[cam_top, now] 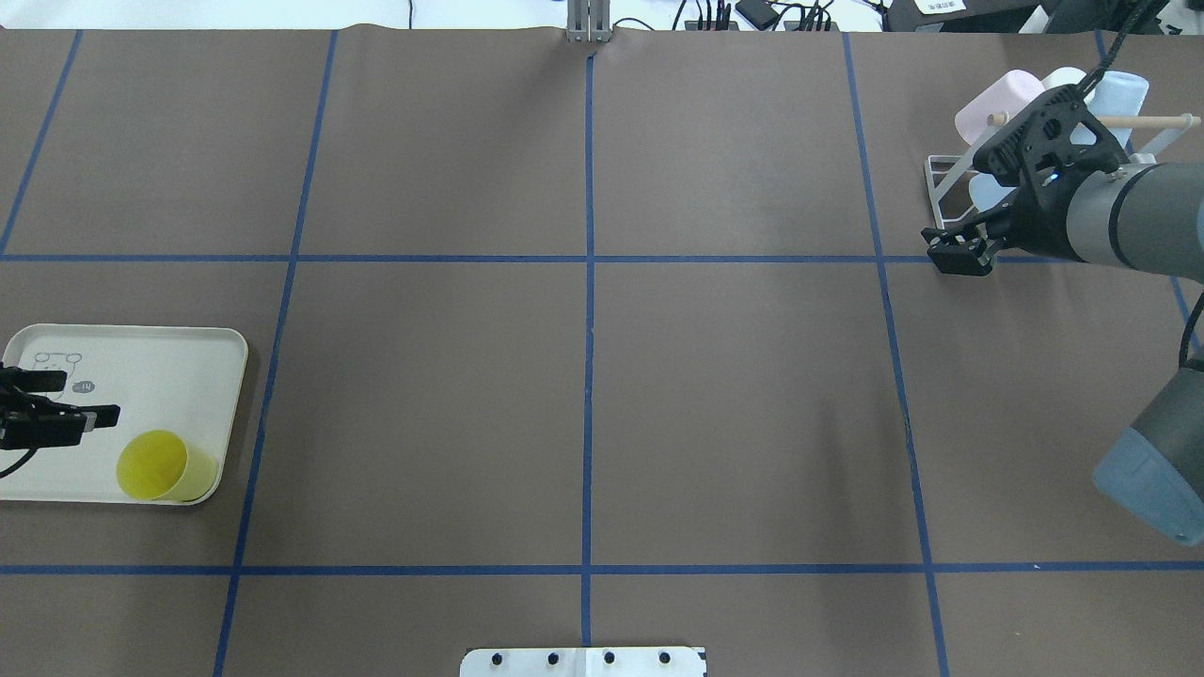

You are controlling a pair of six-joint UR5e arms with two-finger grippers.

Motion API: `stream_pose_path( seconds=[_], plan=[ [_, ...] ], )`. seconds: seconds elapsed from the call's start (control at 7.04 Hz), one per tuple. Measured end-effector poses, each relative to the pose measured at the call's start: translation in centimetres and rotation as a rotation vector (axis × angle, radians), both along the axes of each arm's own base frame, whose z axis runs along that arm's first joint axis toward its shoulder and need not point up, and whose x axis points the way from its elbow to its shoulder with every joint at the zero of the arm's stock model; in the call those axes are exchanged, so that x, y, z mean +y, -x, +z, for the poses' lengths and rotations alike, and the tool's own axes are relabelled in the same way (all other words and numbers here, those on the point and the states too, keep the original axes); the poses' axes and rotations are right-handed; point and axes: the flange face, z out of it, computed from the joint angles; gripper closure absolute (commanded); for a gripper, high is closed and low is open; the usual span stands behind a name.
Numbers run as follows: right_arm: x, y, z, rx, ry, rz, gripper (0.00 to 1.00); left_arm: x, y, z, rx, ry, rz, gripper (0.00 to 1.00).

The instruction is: Transfer IKEA cup to right arm and place on rack

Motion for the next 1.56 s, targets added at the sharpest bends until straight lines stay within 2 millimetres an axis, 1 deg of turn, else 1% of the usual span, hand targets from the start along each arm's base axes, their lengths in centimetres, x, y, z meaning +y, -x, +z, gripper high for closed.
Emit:
stream_pose_path(
  seconds=[0.14,0.28,0.43,0.57,0.71,0.85,1.28,1.56],
  plan=[
    [0.0,0.0,0.1,0.001,0.001,0.000,0.00,0.5,-1.0,0.3,-0.016,0.017,0.001,0.01],
    [-0.1,0.1,0.2,0.003,0.002,-0.001,0.00,1.2,-2.1,0.5,-0.023,0.030,0.002,0.20],
    [-0.1,0.1,0.3,0.006,0.002,-0.003,0.00,1.6,-2.8,0.5,-0.027,0.037,0.006,0.67],
    [-0.1,0.1,0.5,0.010,0.003,-0.004,0.00,1.9,-3.2,0.6,-0.028,0.040,0.010,0.89],
    [-0.1,0.2,0.6,0.012,0.003,-0.005,0.00,2.0,-3.3,0.6,-0.028,0.041,0.013,0.91],
    [-0.2,0.2,0.6,0.014,0.004,-0.006,0.00,2.1,-3.4,0.5,-0.027,0.041,0.015,1.00],
    [-0.3,0.3,0.9,0.019,0.004,-0.006,0.00,2.1,-3.4,0.0,-0.017,0.035,0.016,1.00],
    [-0.2,0.6,0.9,0.019,0.001,-0.011,0.00,1.9,-2.9,-0.8,-0.006,0.028,0.011,1.00]
  ],
)
